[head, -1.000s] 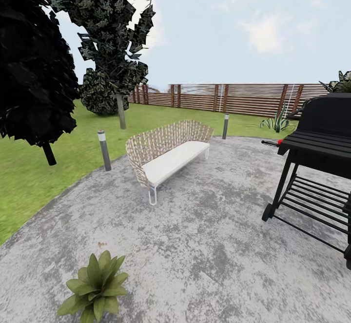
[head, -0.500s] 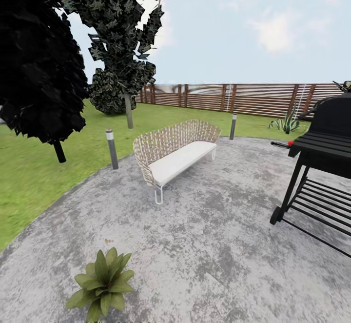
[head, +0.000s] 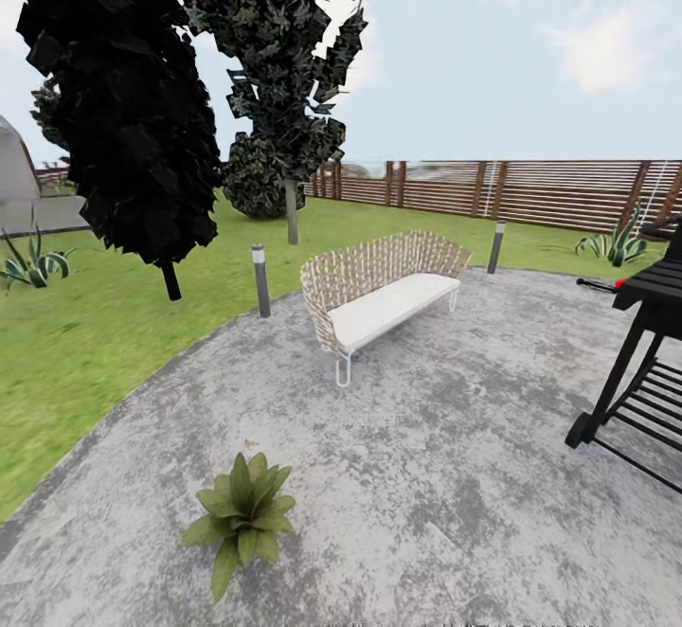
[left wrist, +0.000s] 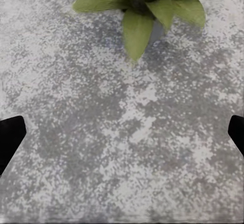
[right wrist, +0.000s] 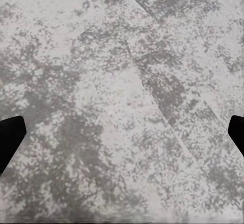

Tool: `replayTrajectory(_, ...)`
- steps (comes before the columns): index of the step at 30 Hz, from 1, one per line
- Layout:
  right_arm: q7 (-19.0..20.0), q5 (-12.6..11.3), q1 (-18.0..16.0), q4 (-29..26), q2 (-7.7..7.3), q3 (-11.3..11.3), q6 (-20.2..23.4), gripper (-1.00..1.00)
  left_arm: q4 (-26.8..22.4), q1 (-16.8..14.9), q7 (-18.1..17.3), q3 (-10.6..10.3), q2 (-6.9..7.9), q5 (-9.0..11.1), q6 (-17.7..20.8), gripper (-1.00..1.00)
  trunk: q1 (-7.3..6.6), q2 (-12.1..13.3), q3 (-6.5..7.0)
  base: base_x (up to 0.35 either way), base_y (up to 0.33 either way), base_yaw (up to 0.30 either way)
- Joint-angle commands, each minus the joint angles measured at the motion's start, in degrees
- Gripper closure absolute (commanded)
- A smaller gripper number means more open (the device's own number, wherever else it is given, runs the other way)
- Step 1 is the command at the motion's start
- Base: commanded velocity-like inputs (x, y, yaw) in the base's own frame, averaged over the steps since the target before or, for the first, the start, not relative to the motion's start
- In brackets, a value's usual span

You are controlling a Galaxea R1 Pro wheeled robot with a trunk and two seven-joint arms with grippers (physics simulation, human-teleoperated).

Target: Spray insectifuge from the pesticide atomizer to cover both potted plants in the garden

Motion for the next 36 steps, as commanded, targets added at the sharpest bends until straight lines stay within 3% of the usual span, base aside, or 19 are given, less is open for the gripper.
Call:
replayTrajectory(1,-0.02,0.02,-0.01,0.02,-0.01,0.01,-0.17,-1.0,0.06,-0.05,0.07,0.02,-0.02,0.05,-0.2,-1.0,-0.04,-0.03,-0.09,-0.338,0.0,0.271)
replayTrajectory(25,-0.02,0.02,-0.01,0.11,0.0,0.01,-0.17,-1.0,0.15,-0.05,0.07,-0.07,-0.26,-0.07,-0.13,-1.0,-0.04,-0.03,-0.14,-0.321,-0.136,0.275)
replayTrajectory(36,-0.02,0.02,-0.01,0.11,0.07,0.01,-0.17,-1.0,1.81,-0.05,0.07,0.08,-0.34,-0.05,-0.2,-1.0,-0.04,-0.03,0.38,-0.103,-0.074,0.252)
